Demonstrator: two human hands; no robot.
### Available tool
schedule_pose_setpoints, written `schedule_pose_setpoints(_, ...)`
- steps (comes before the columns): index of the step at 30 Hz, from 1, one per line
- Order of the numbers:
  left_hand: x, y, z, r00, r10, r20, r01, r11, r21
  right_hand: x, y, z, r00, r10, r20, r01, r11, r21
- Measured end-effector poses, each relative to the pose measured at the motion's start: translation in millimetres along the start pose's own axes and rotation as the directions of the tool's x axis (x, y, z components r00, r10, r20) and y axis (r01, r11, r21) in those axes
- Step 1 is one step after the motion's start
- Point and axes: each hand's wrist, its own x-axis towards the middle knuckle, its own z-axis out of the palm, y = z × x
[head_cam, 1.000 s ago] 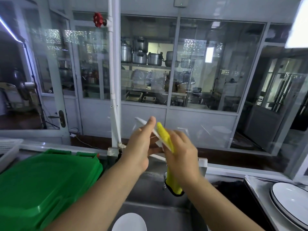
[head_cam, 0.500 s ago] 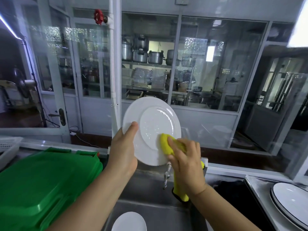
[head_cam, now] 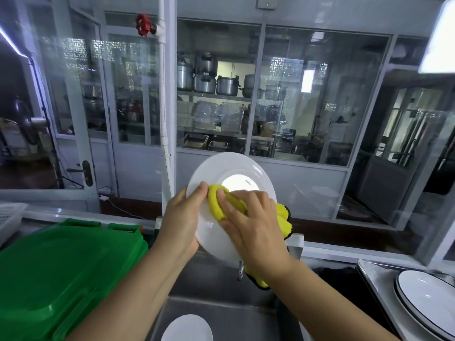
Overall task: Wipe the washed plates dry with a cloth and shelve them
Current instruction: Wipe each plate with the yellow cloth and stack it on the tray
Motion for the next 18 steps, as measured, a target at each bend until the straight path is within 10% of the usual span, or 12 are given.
schedule_pose_setpoints(18,-4,5,6,0.997,0.004,0.079,-0.006,1.0,0.028,13,17,-9,0.995,-0.007,-0.101,0.0,0.998,-0.069)
